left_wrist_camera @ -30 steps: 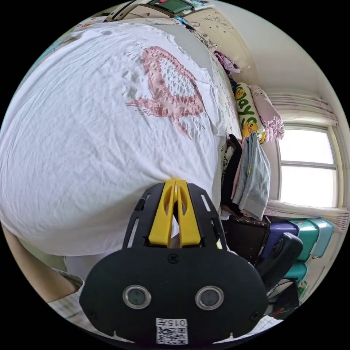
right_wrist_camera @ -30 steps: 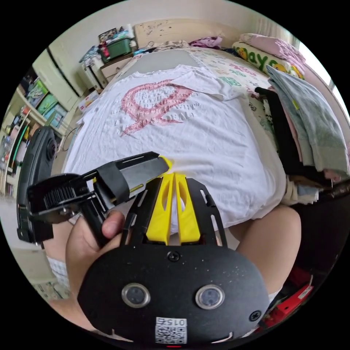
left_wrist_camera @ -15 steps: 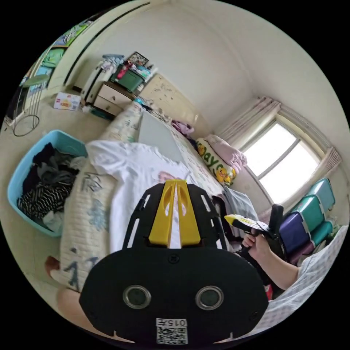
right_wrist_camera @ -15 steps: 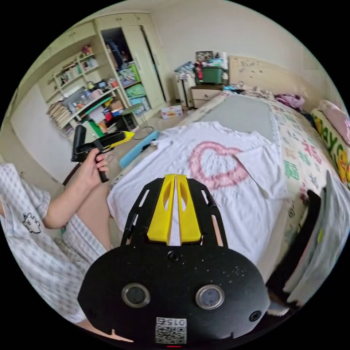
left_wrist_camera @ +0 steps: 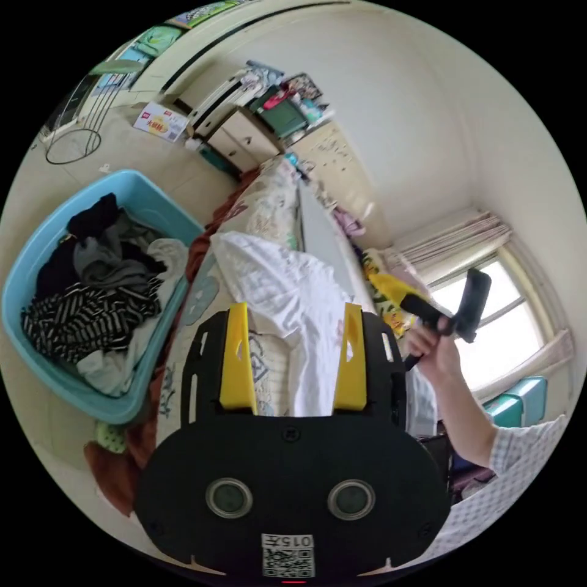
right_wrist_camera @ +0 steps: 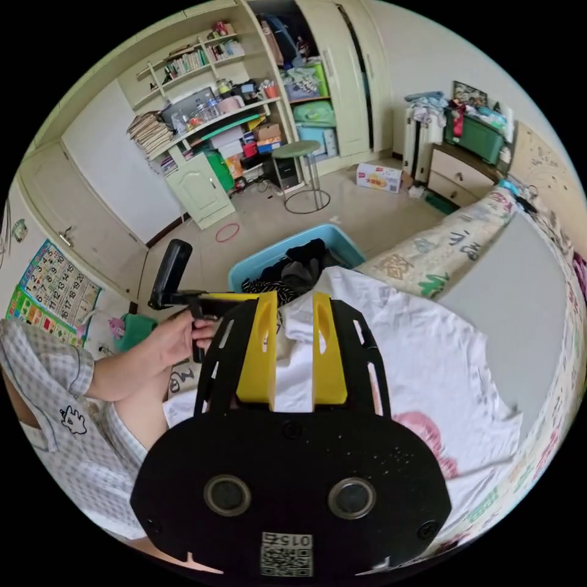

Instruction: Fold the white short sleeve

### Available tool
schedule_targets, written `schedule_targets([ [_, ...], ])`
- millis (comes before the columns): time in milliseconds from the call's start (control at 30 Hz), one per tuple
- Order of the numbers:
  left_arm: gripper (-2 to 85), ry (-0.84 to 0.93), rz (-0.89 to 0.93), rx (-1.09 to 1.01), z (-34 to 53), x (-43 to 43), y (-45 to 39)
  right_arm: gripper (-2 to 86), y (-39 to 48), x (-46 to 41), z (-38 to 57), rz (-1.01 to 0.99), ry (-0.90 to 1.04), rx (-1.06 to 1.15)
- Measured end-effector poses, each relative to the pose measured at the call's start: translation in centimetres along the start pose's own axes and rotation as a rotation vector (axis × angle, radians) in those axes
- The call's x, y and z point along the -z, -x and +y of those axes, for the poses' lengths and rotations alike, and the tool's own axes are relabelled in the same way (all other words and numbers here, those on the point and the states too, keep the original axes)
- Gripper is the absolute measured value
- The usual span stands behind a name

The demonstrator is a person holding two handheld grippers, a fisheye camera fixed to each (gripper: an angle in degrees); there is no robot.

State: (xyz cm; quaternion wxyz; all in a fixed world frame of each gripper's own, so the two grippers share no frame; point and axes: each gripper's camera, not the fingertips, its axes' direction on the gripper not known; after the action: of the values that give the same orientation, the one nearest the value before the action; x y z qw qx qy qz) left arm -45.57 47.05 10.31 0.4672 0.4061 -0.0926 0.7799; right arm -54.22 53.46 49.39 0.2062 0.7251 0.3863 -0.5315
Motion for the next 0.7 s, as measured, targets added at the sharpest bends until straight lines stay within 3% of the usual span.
schedule_targets([
  [133,18.1,0.001,0.061,0.104,0.8,-1.9,3.6,6.5,-2.0,-9.4,-7.6,-0.062,0.145,0.03],
  [267,14.6,0.023,0.202,0.23,1.0,-3.7,7.6,9.5,-3.2,-18.7,-13.2,0.013,0.337,0.043],
  [467,12.3,-0.022,0.215,0.296,0.7,-3.8,10.5,10.3,-3.2,-28.9,-17.4,0.249,0.571,0.174],
  [600,12.6,-0.022,0.157,0.238,-0.8,-3.7,9.9,9.6,-4.2,-33.1,-17.4,0.292,0.694,0.195],
  [700,13.6,-0.018,0.078,0.155,-1.9,-3.4,8.3,4.0,-5.6,-34.0,-17.2,0.281,0.75,0.171],
])
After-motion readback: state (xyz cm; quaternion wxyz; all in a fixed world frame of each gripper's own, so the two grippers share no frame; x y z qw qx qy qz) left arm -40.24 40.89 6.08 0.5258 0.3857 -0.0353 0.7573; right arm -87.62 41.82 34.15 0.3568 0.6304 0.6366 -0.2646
